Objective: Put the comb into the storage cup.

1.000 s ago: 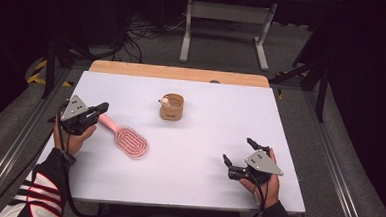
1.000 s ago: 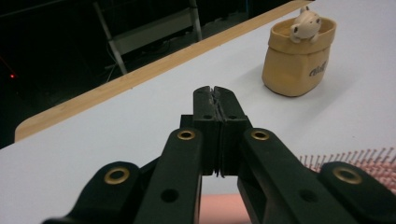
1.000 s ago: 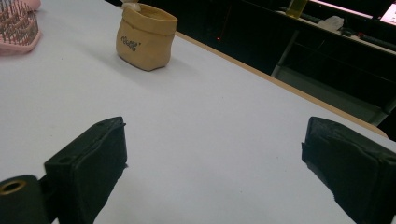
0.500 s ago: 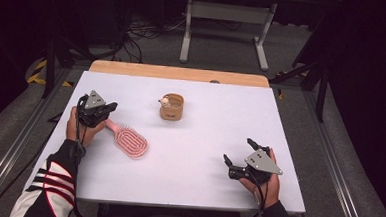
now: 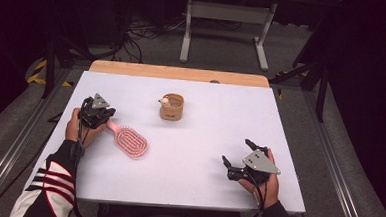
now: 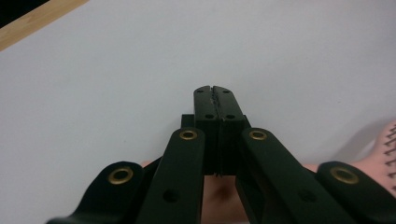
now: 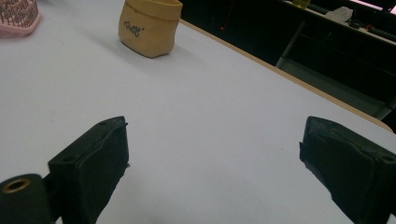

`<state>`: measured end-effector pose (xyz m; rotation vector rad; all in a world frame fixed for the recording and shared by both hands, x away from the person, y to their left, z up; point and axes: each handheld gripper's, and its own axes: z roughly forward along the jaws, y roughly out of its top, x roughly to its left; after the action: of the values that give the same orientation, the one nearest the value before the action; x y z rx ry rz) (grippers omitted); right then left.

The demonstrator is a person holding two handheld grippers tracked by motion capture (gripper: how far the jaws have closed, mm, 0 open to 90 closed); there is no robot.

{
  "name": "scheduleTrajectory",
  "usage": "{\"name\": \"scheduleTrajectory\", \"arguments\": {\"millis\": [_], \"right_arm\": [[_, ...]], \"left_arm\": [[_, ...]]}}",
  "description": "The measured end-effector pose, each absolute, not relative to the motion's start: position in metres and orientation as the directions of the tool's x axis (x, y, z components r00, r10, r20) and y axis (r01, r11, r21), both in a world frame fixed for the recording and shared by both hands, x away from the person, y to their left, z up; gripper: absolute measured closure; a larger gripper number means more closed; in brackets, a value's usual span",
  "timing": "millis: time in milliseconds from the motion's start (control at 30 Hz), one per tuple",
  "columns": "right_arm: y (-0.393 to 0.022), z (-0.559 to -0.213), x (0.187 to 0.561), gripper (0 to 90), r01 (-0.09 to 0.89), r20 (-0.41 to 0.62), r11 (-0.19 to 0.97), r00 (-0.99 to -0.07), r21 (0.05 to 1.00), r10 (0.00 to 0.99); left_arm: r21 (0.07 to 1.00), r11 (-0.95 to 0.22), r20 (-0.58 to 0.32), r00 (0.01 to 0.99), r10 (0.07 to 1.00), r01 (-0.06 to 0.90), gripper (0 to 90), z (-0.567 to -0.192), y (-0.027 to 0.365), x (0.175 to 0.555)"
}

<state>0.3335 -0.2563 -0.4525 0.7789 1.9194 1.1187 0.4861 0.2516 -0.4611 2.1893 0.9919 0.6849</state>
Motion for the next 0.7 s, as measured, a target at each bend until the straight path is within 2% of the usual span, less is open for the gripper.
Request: {"name": "scheduleTrajectory", "arguments": {"millis": [400, 500, 700], "right_arm": [[-0.2552, -0.4537, 0.334, 8.4, 0.127, -0.309, 0.432, -0.524, 0.893, 0.794], [-0.2548, -0.4541, 0.3341, 8.5, 0.13, -0.309, 0.434, -0.526, 0.891, 0.792], [-0.2548, -0.4548, 0.3349, 8.5, 0.136, -0.309, 0.438, -0.527, 0.889, 0.792]], "left_arm": [[0.699, -0.527, 0.185, 0.59, 0.786, 0.483, 90.0, -0.4649, 0.2533, 0.4885], [0.678, -0.556, 0.216, 0.593, 0.775, 0.48, 90.0, -0.4633, 0.252, 0.4882], [0.659, -0.563, 0.198, 0.607, 0.769, 0.499, 90.0, -0.4619, 0.2534, 0.4879]]}}
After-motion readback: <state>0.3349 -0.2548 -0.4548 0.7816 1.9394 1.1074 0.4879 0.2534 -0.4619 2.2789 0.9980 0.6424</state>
